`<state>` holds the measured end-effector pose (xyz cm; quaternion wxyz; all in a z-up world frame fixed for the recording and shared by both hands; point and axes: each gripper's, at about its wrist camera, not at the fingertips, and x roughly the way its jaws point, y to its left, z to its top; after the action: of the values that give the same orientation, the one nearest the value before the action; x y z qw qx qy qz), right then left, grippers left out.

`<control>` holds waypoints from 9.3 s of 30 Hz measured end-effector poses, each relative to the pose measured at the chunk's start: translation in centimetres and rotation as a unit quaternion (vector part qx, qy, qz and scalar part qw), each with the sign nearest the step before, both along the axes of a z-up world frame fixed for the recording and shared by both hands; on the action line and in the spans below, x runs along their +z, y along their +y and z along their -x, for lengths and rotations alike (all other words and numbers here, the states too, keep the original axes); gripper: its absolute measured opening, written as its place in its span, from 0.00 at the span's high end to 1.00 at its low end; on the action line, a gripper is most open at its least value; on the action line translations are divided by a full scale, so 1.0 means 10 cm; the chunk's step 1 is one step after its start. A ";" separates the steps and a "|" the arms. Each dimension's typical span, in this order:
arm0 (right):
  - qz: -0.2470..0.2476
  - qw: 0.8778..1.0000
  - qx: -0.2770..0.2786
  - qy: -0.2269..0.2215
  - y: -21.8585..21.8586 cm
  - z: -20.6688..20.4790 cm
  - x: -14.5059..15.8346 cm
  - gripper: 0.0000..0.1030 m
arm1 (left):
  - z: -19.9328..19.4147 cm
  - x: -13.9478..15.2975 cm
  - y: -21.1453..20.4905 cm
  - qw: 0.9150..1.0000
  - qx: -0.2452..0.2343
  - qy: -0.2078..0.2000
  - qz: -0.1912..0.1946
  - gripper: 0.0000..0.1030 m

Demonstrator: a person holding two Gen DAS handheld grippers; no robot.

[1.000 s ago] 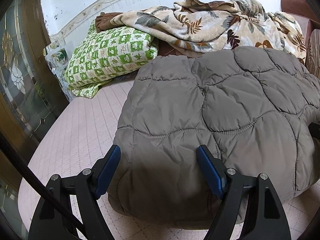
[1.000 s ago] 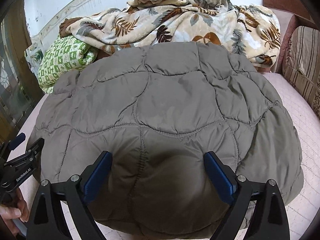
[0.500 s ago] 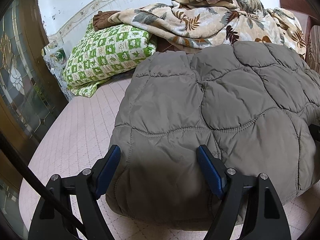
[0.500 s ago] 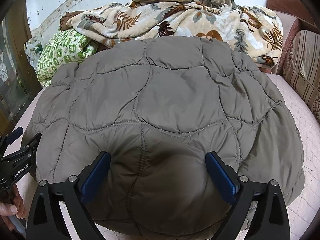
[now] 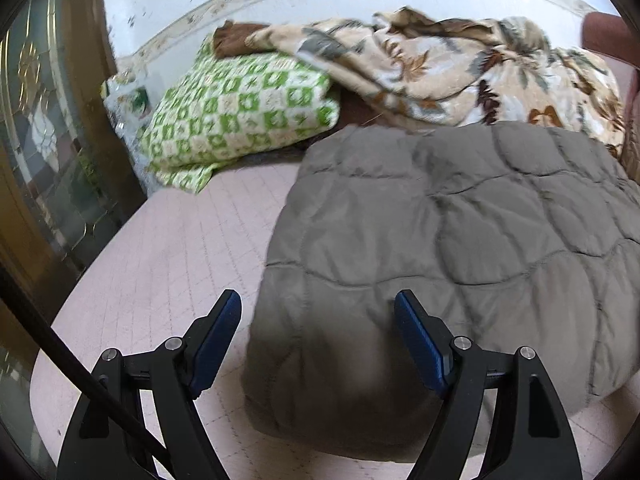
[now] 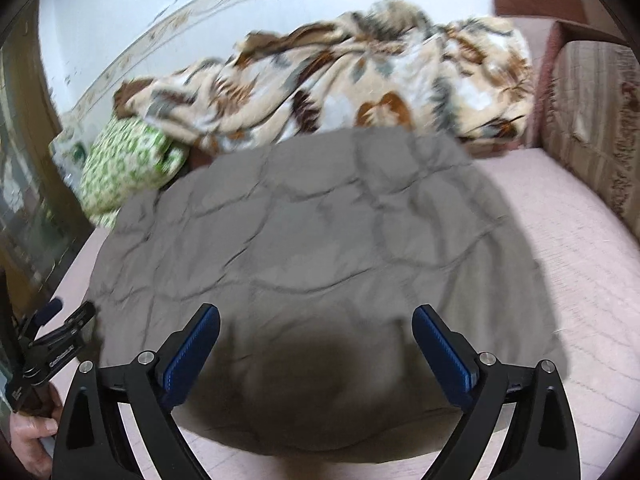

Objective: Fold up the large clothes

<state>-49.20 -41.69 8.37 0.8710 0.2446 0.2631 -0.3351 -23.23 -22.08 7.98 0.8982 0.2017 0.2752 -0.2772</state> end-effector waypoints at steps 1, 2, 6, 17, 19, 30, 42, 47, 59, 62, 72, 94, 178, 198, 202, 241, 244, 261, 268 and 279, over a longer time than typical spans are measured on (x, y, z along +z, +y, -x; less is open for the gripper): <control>0.000 1.000 -0.010 0.003 -0.04 0.05 0.00 0.04 | -0.04 -0.02 0.01 1.000 0.007 0.009 -0.003 0.24; -0.005 1.000 -0.025 0.007 -0.11 0.10 -0.01 0.04 | -0.13 -0.08 0.02 0.999 0.017 0.033 -0.007 0.24; -0.085 0.995 -0.049 0.011 -0.38 0.21 -0.25 0.04 | -0.26 -0.18 0.04 0.996 0.022 0.085 -0.001 0.24; -0.080 0.996 -0.034 0.012 -0.33 0.20 -0.19 0.04 | -0.23 -0.05 0.09 0.997 0.012 0.079 -0.001 0.24; -0.081 0.996 -0.037 0.005 -0.32 0.23 -0.17 0.04 | -0.21 -0.02 0.12 0.997 0.012 0.079 0.000 0.24; -0.089 0.995 -0.049 -0.011 -0.31 0.41 -0.08 0.04 | -0.22 0.10 0.25 0.996 0.021 0.085 0.013 0.24; -0.098 0.992 -0.076 -0.020 -0.41 0.74 -0.04 0.04 | -0.24 0.10 0.25 0.995 0.018 0.096 0.012 0.24; -0.098 0.991 -0.084 -0.022 -0.45 0.85 -0.03 0.04 | -0.34 0.06 0.32 0.992 0.019 0.126 0.020 0.24; -0.141 0.984 -0.100 -0.050 -0.59 1.18 -0.10 0.04 | -0.73 -0.06 0.66 0.963 0.021 0.261 0.062 0.24; -0.160 0.980 -0.107 -0.058 -0.64 1.28 -0.15 0.04 | -0.78 -0.10 0.75 0.950 0.021 0.301 0.083 0.24; -0.249 0.954 -0.122 -0.115 -0.73 1.50 -0.40 0.04 | -0.77 -0.27 0.74 0.927 0.008 0.362 0.096 0.24; -0.332 0.916 -0.157 -0.161 -0.79 1.42 -0.90 0.04 | -0.59 -0.63 0.58 0.894 0.035 0.428 0.128 0.09; 0.242 0.951 -0.063 0.180 0.97 0.84 0.24 0.56 | 1.00 0.18 0.92 0.999 -0.015 -0.038 -0.001 0.55; 0.210 0.958 -0.063 0.186 1.35 1.27 -0.03 0.56 | 1.33 -0.13 1.33 0.999 -0.023 -0.024 -0.018 0.55; 0.178 0.964 -0.059 0.188 1.23 1.29 -0.19 0.54 | 1.34 -0.25 1.36 0.999 -0.026 -0.032 0.000 0.49; 0.100 0.977 -0.164 -0.093 1.52 2.54 0.20 0.28 | 1.48 0.17 2.27 0.986 0.049 -0.062 0.149 0.12; 0.095 0.988 -0.095 -0.071 1.55 2.20 0.18 0.51 | 1.57 0.23 2.09 0.987 -0.011 -0.056 0.151 0.12; 0.083 0.992 -0.097 -0.016 1.51 1.90 -0.10 0.51 | 1.76 -0.03 1.71 0.993 -0.052 -0.030 0.105 0.06; 0.145 0.989 -0.001 -0.019 1.98 1.36 0.01 0.37 | 2.12 -0.11 1.05 0.989 -0.129 0.040 0.065 0.06; 0.060 0.997 0.014 0.053 1.77 0.97 -0.42 0.16 | 2.03 -0.39 0.89 0.989 -0.111 0.092 0.033 0.00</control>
<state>-58.89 -24.01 4.20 0.8737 0.1697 0.2917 -0.3503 -43.55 -13.20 4.08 0.8388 0.1746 0.3235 -0.4015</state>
